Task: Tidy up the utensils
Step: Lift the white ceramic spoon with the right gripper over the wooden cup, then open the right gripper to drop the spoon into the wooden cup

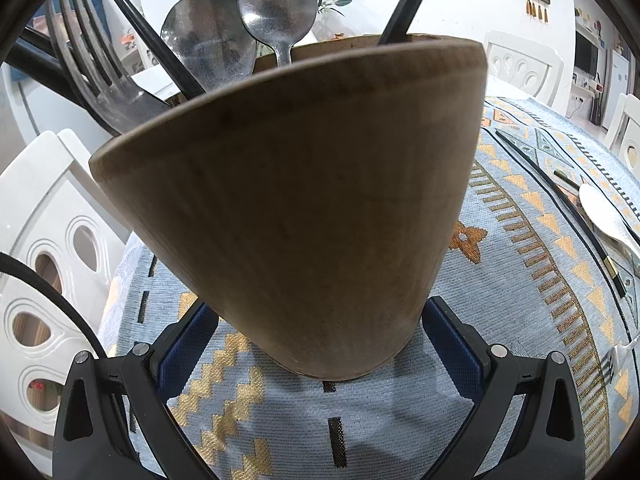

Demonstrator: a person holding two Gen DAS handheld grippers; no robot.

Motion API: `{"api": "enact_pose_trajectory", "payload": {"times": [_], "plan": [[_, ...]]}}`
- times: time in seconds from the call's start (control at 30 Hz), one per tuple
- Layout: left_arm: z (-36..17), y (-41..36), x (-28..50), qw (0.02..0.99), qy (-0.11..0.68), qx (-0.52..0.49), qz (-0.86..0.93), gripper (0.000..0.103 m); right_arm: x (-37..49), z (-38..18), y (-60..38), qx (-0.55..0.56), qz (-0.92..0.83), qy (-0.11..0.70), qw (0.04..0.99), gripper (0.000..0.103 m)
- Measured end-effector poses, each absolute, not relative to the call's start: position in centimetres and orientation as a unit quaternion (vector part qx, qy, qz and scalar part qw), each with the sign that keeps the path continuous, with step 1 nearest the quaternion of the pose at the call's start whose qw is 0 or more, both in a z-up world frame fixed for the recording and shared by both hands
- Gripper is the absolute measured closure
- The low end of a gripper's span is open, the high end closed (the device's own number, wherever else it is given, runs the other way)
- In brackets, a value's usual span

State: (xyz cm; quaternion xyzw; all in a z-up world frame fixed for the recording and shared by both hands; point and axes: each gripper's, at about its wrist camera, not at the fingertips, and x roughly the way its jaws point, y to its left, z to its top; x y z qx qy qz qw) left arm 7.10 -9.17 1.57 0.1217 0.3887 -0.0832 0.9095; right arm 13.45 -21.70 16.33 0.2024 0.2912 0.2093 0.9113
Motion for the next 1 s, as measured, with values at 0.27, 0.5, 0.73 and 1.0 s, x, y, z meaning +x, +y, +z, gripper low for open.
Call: {"api": "enact_pose_trajectory", "payload": {"times": [0.27, 0.5, 0.73, 1.0], "plan": [[1.6, -9.2, 7.1, 0.91, 0.389, 0.122, -0.083, 0.001, 13.2, 15.8, -21.7, 0.186, 0.201, 0.289, 0.917, 0.094], [1.5, -9.1, 7.1, 0.91, 0.389, 0.121, -0.083, 0.001, 13.2, 15.3, -22.1, 0.199, 0.198, 0.291, 0.915, 0.094], [1.6, -9.1, 7.1, 0.91, 0.388, 0.121, -0.084, 0.001, 12.5, 15.6, -22.2, 0.193, 0.214, 0.319, 0.903, 0.067], [1.6, -9.2, 7.0, 0.91, 0.388, 0.121, -0.083, 0.001, 10.3, 18.7, -26.2, 0.23, 0.191, 0.307, 0.904, 0.054]]}}
